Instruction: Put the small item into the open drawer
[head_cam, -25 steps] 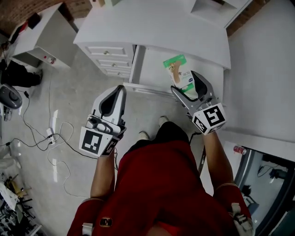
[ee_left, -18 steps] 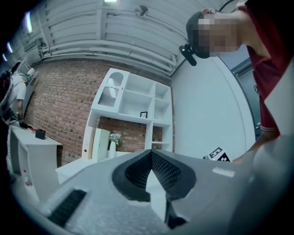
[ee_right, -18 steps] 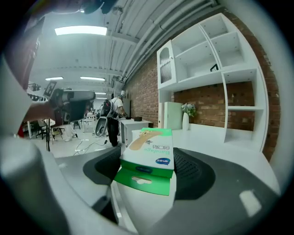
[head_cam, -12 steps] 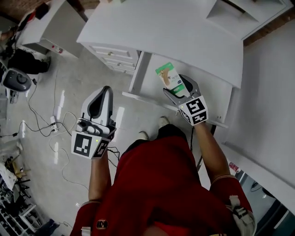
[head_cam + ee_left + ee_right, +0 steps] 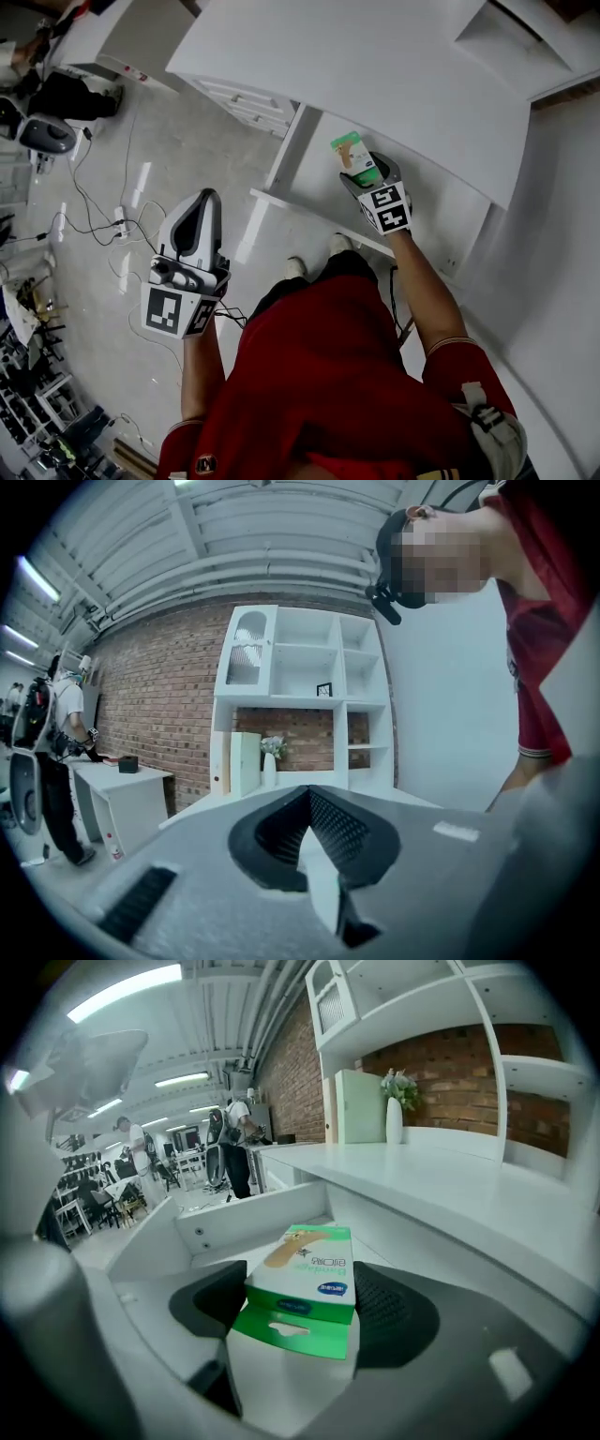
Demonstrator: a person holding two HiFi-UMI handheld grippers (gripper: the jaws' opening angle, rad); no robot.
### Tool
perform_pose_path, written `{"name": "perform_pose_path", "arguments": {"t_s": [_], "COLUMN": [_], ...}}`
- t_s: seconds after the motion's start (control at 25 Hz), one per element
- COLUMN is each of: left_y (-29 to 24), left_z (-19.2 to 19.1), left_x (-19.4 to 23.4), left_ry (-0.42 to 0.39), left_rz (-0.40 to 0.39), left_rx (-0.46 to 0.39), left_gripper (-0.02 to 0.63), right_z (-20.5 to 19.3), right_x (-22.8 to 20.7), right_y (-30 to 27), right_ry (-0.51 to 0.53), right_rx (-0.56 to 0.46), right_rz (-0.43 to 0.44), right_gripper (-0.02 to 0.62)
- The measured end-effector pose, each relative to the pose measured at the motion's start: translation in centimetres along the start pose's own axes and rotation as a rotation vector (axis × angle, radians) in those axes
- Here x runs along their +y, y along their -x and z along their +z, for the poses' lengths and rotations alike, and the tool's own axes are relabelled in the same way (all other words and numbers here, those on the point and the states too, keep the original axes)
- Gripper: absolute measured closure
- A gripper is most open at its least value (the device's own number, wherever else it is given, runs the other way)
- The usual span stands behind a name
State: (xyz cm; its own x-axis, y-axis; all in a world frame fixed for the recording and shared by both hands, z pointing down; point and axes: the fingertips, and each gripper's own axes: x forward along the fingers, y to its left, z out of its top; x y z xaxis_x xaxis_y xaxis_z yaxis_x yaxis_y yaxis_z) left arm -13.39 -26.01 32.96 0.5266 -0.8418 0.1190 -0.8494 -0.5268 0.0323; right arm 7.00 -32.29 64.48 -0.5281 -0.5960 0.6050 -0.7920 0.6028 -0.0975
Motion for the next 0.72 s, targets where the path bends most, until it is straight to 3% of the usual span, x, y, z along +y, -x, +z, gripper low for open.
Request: {"name": "perform_pose_path", "arguments": {"t_s": [0.36,0.72], "left_y": [0.3,0.5], "left_z": [-1.2,-1.9], "left_x": [1.2,1.1], "left_ry": [0.001,0.005], "left_rz": [0.077,0.072], "left_rx": [0.055,0.069], "left_gripper": [0.604,0.604], "right_z": [-1.9,-3.2], "right_x": [-4.0,-5.2], "right_y": [-3.9,-5.4], "right_ry": [-0.022,-0.02], "right_rx": [0.05,0.106], "right_rz": [-0.082,-0.103], "right_gripper": [0.23,0.23]}}
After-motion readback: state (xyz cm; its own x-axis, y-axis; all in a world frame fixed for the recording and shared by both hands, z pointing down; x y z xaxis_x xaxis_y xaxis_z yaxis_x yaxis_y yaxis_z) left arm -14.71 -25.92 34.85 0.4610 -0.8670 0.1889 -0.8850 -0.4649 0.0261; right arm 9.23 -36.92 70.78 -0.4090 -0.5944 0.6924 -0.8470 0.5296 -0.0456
